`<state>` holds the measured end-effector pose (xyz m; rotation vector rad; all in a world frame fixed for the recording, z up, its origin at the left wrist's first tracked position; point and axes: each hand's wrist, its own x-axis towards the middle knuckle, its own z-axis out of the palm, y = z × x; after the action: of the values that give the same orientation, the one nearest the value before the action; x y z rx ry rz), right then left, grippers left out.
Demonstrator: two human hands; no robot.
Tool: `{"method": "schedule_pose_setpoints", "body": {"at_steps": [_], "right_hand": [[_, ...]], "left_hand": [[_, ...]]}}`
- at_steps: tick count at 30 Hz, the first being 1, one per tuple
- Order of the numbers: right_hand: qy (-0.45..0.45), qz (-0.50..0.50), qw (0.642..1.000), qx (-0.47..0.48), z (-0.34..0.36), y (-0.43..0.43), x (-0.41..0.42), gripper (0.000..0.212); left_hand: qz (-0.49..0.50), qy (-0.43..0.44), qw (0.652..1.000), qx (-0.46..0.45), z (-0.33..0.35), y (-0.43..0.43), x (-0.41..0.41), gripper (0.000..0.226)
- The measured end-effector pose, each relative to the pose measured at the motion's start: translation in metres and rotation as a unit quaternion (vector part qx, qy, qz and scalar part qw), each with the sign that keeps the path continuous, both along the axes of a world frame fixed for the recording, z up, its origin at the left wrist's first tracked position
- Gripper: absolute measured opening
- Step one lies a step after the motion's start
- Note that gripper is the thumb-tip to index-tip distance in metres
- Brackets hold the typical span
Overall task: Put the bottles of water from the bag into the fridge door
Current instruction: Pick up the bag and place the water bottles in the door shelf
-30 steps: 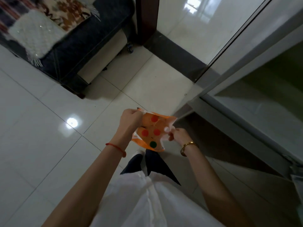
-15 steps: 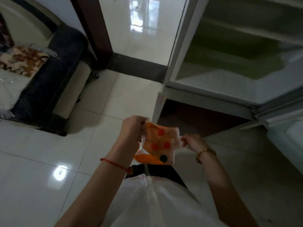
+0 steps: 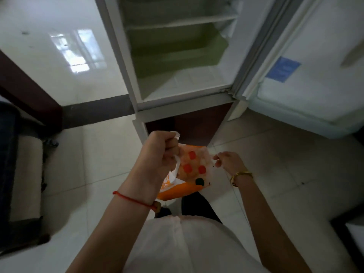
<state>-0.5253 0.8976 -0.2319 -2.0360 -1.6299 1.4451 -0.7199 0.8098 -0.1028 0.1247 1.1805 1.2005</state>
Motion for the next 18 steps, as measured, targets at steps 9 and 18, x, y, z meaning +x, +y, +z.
{"method": "schedule_pose_setpoints", "body": {"at_steps": [9, 18], "right_hand": [[-0.103, -0.121, 0.974, 0.165, -0.006, -0.002, 0.055, 0.044], [-0.068, 0.102, 0.992, 0.021, -0.02, 0.042, 0.081, 0.035]], "left_hand": [[-0.037, -0.028, 0.999, -0.016, 0.02, 0.041, 0.055, 0.045], [-0.072, -0.015, 0.997, -0.005, 0.032, 0.082, 0.119, 0.041]]}}
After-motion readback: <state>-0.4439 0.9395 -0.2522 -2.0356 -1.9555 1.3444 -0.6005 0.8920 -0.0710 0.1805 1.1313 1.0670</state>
